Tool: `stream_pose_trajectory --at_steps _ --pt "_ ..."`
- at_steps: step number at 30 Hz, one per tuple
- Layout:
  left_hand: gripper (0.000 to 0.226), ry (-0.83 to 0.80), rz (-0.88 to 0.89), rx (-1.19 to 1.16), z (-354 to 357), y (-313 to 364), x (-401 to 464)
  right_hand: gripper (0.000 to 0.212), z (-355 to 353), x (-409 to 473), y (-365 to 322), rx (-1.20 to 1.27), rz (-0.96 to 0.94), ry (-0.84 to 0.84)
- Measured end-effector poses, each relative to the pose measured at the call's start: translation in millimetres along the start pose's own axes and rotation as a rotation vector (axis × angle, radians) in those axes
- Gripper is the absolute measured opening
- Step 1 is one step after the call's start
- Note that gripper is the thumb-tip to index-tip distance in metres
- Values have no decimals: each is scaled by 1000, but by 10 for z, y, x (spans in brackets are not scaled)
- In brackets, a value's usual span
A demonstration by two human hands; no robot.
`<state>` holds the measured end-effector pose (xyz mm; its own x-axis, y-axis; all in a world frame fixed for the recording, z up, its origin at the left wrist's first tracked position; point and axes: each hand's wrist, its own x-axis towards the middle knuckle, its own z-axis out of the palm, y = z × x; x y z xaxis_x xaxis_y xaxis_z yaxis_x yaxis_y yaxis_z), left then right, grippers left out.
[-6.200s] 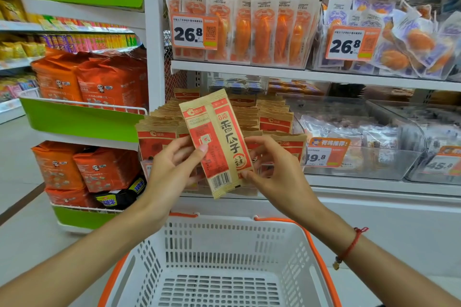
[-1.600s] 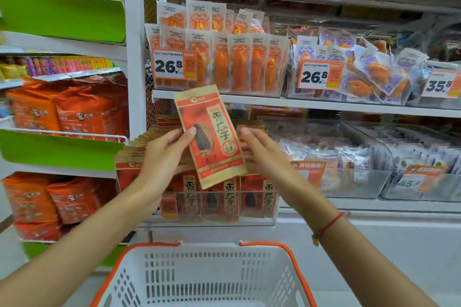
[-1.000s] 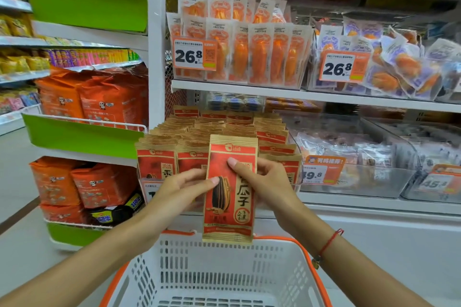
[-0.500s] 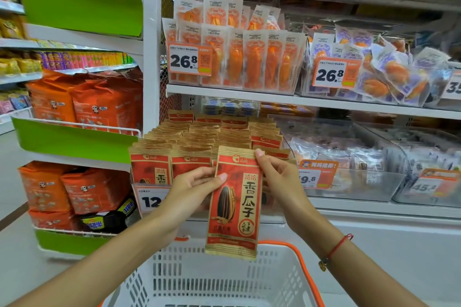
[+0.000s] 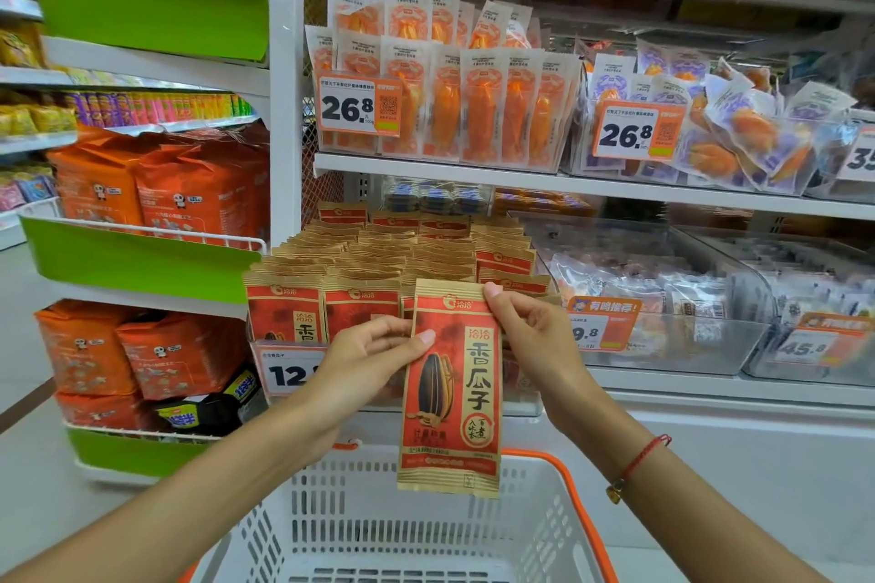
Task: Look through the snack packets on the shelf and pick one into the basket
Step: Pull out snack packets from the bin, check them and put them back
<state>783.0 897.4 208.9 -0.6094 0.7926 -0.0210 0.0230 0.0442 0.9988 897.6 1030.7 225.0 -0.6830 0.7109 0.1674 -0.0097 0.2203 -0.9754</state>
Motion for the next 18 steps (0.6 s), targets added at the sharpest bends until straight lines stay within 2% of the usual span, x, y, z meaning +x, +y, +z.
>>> stream_pose_trajectory --at_steps 11,15,18 --pt "27 -68 -16 33 -60 -45 -43 44 29 7 67 -5 -25 -12" --pt "20 -9 21 52 -81 -119 -41 35 61 -10 109 -32 12 -88" --pt "17 55 55 44 -85 -203 -40 20 64 -7 180 -96 20 -185"
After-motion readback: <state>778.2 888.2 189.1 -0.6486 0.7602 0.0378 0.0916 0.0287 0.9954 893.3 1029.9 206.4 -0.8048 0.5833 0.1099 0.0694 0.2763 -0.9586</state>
